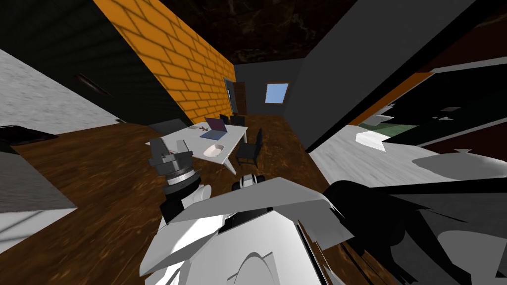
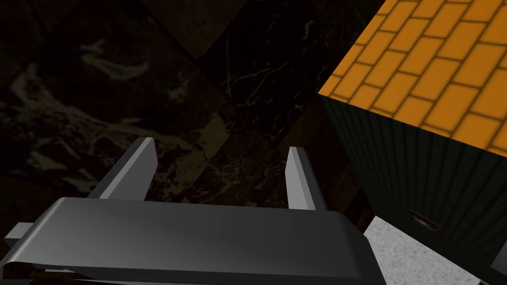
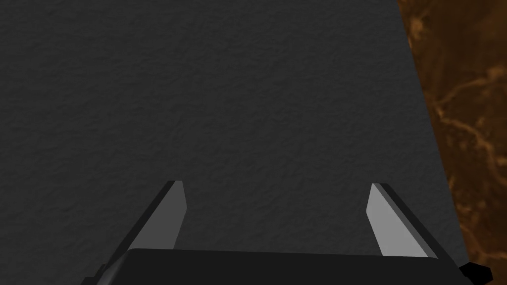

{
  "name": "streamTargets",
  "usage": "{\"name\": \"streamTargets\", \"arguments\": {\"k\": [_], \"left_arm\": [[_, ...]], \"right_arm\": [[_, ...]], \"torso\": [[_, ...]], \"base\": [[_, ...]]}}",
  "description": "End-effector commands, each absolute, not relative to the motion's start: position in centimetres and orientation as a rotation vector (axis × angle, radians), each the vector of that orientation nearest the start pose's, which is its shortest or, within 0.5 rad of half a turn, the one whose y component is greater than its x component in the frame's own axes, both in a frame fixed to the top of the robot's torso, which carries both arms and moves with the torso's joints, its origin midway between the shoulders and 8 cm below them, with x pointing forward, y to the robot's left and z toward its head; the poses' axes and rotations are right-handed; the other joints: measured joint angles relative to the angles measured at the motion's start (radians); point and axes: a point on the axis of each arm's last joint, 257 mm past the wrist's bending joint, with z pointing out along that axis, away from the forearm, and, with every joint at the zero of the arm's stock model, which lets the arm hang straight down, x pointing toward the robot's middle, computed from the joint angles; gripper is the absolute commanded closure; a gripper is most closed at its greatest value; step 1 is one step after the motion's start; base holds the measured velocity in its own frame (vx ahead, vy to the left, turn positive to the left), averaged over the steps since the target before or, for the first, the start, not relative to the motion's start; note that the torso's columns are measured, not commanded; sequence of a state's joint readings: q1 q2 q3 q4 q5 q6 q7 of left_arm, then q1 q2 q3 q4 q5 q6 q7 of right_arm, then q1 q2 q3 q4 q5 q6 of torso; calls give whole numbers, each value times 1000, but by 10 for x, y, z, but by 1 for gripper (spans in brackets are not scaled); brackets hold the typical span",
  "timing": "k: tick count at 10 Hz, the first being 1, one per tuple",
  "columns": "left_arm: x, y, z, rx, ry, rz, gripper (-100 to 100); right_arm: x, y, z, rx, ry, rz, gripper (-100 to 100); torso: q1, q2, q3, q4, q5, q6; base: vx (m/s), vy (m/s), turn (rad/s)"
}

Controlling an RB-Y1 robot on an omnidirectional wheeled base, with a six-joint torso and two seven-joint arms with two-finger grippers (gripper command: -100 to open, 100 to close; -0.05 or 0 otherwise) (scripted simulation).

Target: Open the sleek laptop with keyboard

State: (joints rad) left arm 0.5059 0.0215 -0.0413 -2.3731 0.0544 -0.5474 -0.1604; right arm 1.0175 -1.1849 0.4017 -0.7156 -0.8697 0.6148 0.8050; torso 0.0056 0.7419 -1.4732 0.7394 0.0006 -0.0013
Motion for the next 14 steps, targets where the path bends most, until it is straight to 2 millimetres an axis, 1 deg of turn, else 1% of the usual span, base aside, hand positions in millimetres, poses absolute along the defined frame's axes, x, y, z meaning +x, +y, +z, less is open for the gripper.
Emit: {"name": "streamTargets", "arguments": {"k": [1, 2, 3, 4, 5, 6, 7, 8, 9, 10, 11, 13, 14], "left_arm": [[315, 266, 71, -521, 536, -1255, 0], [315, 266, 71, -522, 535, -1255, 0], [315, 266, 71, -521, 536, -1255, 0], [315, 266, 71, -521, 536, -1255, 0], [315, 266, 71, -521, 536, -1255, 0], [315, 266, 71, -521, 536, -1255, 0], [315, 266, 71, -521, 536, -1255, 0], [315, 266, 71, -521, 535, -1255, 0], [315, 266, 71, -521, 536, -1255, 0], [315, 266, 71, -521, 536, -1255, 0], [315, 266, 71, -521, 536, -1255, 0], [315, 266, 71, -521, 536, -1255, 0], [315, 266, 71, -521, 535, -1255, 0]], "right_arm": [[-439, -747, -242, -1227, -1961, 1265, -100], [-444, -746, -242, -1184, -1997, 1238, -100], [-440, -746, -248, -1194, -2023, 1223, -100], [-440, -743, -251, -1201, -2028, 1201, -100], [-440, -740, -254, -1229, -2025, 1188, -100], [-439, -737, -257, -1266, -2019, 1182, -100], [-439, -735, -259, -1298, -2013, 1176, -100], [-442, -734, -261, -1237, -2065, 1143, -100], [-439, -733, -265, -1249, -2084, 1132, -100], [-438, -731, -268, -1271, -2083, 1120, -100], [-437, -728, -271, -1316, -2075, 1114, -100], [-436, -725, -274, -1371, -2064, 1106, -100], [-439, -724, -276, -1321, -2111, 1086, -100]], "torso": [[9, -2, -1, -1, 4, 2], [7, -4, -3, -2, 4, 2], [-12, -9, -6, -3, -1, 3], [-21, -9, -6, -3, -6, 1], [-14, -3, -2, -1, -4, 0], [0, 1, 0, 0, 0, 0], [7, 0, 0, 0, 3, 1], [6, -2, -2, -1, 3, 2], [-12, -11, -7, -3, -1, 3], [-19, -12, -8, -4, -5, 1], [-13, -4, -3, -2, -4, 0], [5, 4, 2, 1, 3, 1], [4, 1, 0, 0, 3, 2]], "base": [[-15, 23, -5], [85, -209, -374], [90, -355, -429], [27, -302, -276], [-14, -163, -81], [-22, -41, 13], [-17, 23, 7], [145, -201, -382], [176, -324, -462], [85, -265, -300], [11, -156, -47], [-33, -24, 29], [87, -218, -393]]}}
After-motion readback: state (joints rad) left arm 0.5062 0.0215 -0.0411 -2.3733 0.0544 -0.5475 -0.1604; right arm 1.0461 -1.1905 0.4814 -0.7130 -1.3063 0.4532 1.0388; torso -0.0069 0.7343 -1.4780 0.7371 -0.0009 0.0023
